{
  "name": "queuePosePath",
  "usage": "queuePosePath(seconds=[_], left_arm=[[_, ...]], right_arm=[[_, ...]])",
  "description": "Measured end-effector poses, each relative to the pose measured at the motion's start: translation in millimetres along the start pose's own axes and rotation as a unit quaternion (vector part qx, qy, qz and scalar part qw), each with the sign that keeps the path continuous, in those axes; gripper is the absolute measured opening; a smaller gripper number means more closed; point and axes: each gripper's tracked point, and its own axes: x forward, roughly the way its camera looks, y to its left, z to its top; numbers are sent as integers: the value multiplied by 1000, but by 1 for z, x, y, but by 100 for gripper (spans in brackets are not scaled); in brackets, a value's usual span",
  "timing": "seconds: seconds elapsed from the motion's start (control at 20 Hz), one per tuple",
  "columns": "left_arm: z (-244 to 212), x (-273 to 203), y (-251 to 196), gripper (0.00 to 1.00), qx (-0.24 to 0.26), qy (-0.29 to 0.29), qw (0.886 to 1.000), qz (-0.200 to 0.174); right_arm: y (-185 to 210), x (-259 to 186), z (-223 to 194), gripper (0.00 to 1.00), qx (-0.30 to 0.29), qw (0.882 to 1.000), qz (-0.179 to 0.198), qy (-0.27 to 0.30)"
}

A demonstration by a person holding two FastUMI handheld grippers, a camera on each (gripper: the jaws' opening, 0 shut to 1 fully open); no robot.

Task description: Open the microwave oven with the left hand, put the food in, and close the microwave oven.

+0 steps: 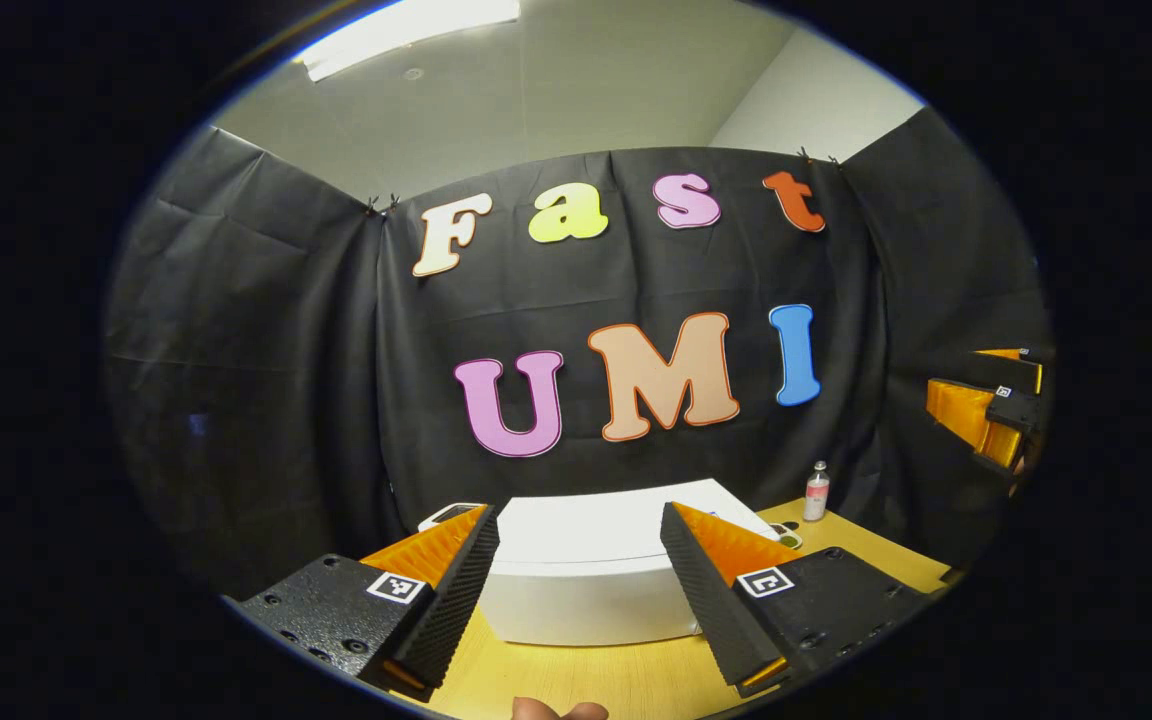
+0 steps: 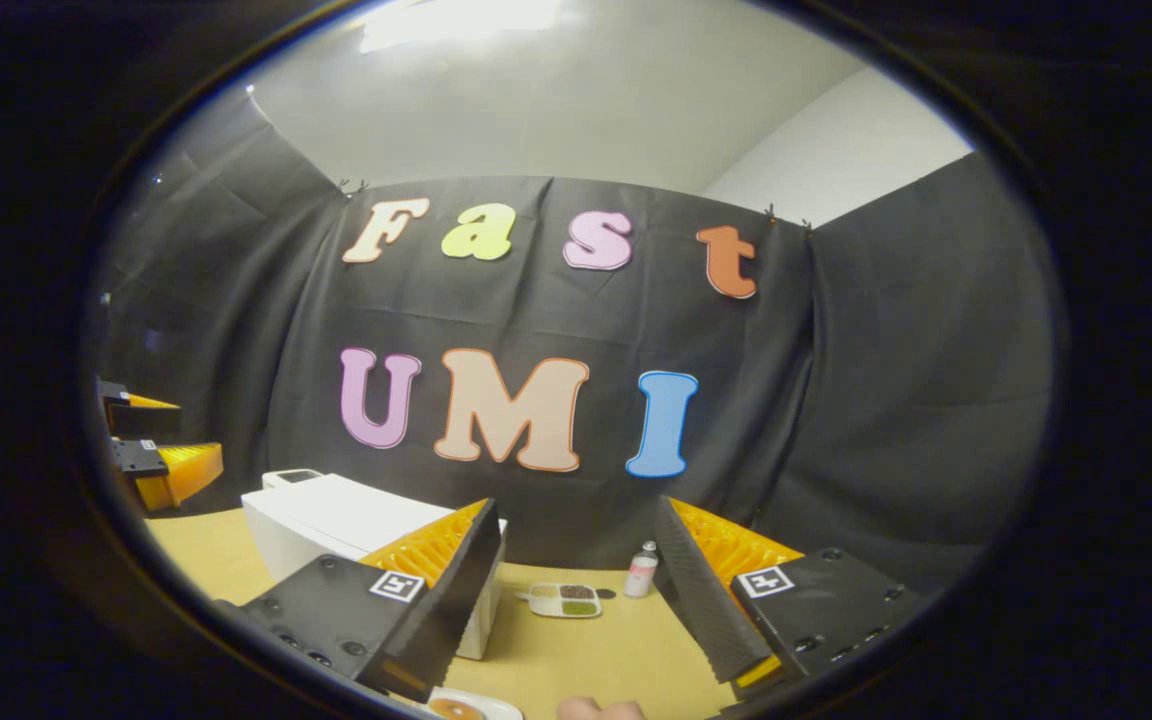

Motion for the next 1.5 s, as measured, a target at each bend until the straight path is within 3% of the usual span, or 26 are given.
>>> queuePosePath(seconds=[0.15, 0.4, 0.65, 1.2, 1.5], left_arm=[[-7, 9, -7, 98, -5, 2, 1000, -4], [-31, 29, -49, 98, -17, 2, 999, -52], [-58, 49, -78, 97, -38, 0, 998, -57], [-191, 91, -154, 98, -26, 105, 989, -101], [-235, 118, -164, 98, -13, 150, 985, -87]], right_arm=[[5, 1, -1, 94, 14, 1000, 9, 6], [14, 3, -18, 97, 32, 999, 31, 28], [10, 2, -13, 94, 42, 998, 28, 22], [-44, -8, -16, 93, -8, 1000, -5, 22], [-59, -8, -18, 95, -27, 999, -13, 23]])
